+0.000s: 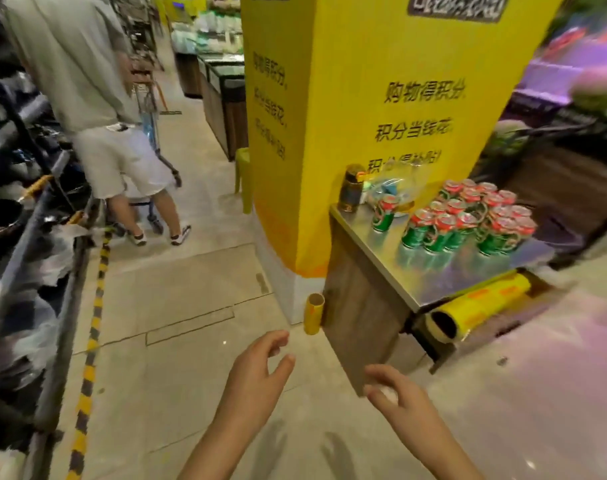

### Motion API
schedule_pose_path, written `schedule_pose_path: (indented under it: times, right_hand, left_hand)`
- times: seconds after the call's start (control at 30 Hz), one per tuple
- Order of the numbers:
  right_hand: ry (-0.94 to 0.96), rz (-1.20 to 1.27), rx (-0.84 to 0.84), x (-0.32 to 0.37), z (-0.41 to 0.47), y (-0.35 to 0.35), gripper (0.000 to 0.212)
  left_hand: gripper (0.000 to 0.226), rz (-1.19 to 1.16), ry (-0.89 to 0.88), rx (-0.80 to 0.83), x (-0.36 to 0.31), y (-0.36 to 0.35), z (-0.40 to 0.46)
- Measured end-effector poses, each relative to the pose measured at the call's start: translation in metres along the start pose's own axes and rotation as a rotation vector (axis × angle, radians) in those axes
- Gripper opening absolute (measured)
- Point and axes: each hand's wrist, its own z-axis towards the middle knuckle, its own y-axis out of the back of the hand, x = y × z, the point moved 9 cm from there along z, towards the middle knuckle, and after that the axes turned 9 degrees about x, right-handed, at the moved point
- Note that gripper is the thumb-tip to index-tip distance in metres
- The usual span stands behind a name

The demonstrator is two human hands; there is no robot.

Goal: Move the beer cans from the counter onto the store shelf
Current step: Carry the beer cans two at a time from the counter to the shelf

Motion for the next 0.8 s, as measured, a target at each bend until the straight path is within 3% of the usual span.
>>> schedule_pose_path:
  times: [0.33, 0.8]
  right_hand:
    - [-0.133, 0.115, -0.229, -0.142, -0.017, 0.188, 0.019]
    - [-0.049, 0.203, -0.334, -0.164, 0.113, 0.339, 0.019]
  left_hand:
    - [0.021, -0.176, -0.074, 0.320, -0.103, -0.217, 0.089]
    - [0.020, -0.182, 0.013, 0.345, -0.135, -0.298, 0.278]
